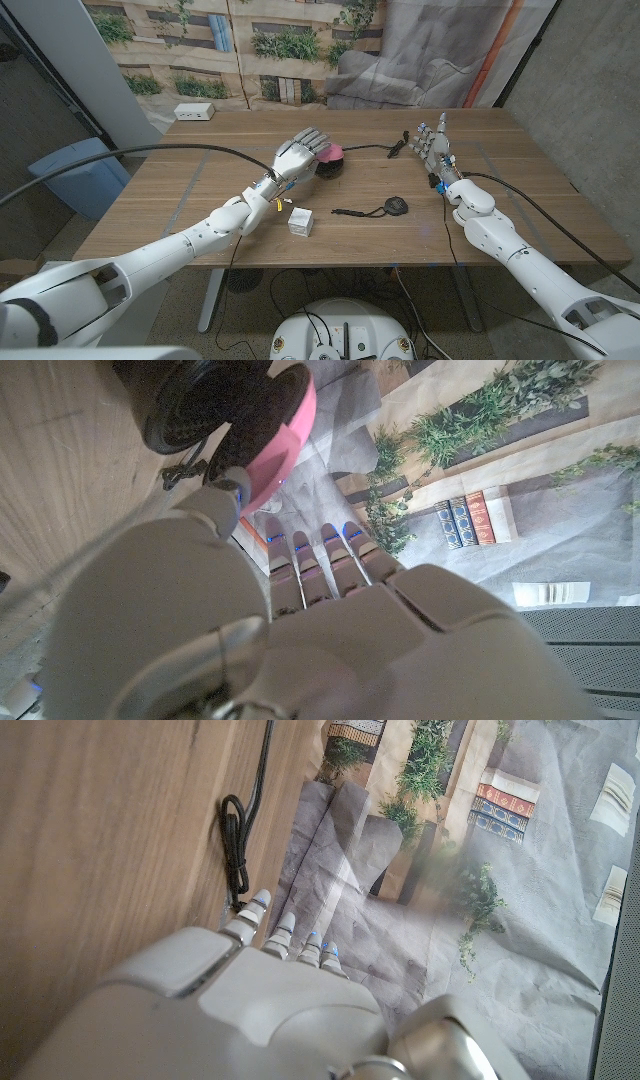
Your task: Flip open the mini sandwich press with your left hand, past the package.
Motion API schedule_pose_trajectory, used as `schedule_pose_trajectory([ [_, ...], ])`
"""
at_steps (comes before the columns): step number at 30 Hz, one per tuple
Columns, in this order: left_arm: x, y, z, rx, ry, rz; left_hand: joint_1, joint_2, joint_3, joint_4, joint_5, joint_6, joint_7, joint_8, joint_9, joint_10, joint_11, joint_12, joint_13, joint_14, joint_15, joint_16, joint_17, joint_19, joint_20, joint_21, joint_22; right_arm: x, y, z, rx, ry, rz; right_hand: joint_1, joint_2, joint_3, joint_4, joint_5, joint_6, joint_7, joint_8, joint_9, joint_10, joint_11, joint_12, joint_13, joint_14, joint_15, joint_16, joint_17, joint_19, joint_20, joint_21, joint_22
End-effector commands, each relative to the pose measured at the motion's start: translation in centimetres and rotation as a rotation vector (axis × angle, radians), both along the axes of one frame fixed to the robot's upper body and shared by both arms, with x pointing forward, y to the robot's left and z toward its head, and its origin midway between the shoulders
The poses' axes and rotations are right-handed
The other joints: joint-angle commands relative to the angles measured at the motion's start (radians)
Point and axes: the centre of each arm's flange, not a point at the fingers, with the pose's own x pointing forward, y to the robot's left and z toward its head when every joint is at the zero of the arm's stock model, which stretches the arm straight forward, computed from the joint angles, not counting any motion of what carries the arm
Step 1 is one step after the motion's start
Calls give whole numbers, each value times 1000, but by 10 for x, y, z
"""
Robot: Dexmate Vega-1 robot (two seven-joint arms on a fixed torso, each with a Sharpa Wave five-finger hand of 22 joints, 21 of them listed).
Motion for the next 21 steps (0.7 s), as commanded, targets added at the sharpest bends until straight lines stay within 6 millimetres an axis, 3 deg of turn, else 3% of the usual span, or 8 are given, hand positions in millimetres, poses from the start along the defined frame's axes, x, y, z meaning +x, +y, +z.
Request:
schedule_pose_trajectory([
  [1,1,-3,7,5,-20,-5,11,0,-6,3,-1,10,-1,-4,4,4,0,-1,1,12,-68,-1,2,11,-33,-2,1,0,0,0,0,0,0,3,90,-7,2,7,-7,-2,4,5,-6,4,5,6,-9,-21,3,4,0,7,4,4],
  [21,5,-3,22,3,-58,-8,20,1,-20,5,-1,25,0,-6,4,5,2,-2,1,14,-68,-1,2,11,-35,-2,1,0,0,0,0,0,0,3,90,-7,2,7,-7,0,4,5,-6,4,5,6,-9,-21,3,4,0,7,4,4],
])
